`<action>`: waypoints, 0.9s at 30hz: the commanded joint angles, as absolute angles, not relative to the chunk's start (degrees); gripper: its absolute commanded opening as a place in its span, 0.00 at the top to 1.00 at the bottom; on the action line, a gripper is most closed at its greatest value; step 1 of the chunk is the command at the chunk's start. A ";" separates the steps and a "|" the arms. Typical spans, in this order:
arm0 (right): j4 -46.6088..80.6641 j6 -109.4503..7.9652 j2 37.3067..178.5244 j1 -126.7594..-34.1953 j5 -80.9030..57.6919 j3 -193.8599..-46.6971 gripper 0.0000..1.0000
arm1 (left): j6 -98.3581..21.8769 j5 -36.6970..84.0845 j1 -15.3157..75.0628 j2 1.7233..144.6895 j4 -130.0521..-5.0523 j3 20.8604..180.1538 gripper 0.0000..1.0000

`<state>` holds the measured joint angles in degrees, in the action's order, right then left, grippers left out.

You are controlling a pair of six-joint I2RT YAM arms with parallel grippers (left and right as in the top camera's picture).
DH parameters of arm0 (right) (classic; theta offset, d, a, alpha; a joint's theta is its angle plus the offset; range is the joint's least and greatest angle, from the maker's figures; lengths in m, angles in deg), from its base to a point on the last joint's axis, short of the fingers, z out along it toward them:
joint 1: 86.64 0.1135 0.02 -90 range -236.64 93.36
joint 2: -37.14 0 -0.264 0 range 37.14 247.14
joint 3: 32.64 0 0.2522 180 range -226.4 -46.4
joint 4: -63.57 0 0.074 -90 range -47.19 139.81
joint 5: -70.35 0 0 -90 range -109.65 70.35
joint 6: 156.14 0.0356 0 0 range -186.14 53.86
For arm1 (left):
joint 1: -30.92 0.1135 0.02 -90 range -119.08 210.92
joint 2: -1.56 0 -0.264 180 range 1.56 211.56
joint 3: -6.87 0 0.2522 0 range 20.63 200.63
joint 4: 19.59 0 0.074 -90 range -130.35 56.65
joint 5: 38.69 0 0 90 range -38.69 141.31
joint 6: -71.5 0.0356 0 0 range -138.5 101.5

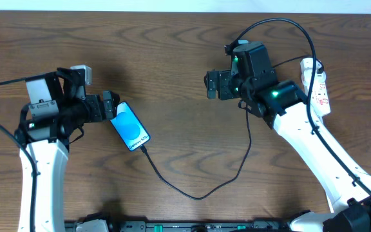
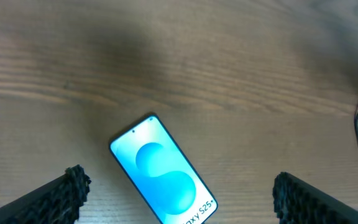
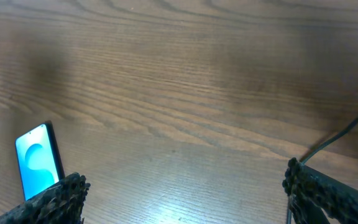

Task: Plug charger to phone and switch on socket
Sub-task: 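Raise the left gripper above the phone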

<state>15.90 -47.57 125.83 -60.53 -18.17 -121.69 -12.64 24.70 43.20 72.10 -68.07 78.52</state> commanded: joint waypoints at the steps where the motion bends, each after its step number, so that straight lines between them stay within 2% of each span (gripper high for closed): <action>1: 15.64 -48.62 125.13 -60.23 -18.87 -122.19 0.01 | -11.28 24.94 43.11 71.51 -68.70 79.15 0.02; 6: 15.07 -48.64 125.13 -60.23 -18.57 -122.19 0.01 | -10.89 24.70 43.04 71.43 -68.13 79.15 0.02; 10: 15.18 -50.74 125.13 -60.47 -14.83 -122.19 0.01 | -3.94 24.15 41.36 71.40 -67.63 79.50 0.02; 13: 15.71 -51.90 125.13 -60.90 -12.29 -122.21 0.01 | -1.20 25.33 38.34 71.43 -66.84 79.90 0.02; 20: 14.42 -53.17 125.13 -63.44 -7.86 -122.23 0.01 | -1.16 37.64 27.37 71.49 -66.45 82.19 0.02; 27: 9.65 -55.44 125.13 -67.02 -6.02 -122.50 0.01 | -1.77 37.86 24.73 71.49 -65.03 82.39 0.02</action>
<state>10.53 -53.23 125.83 -65.63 -8.01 -121.69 -1.95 35.85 24.90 71.62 -65.25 80.88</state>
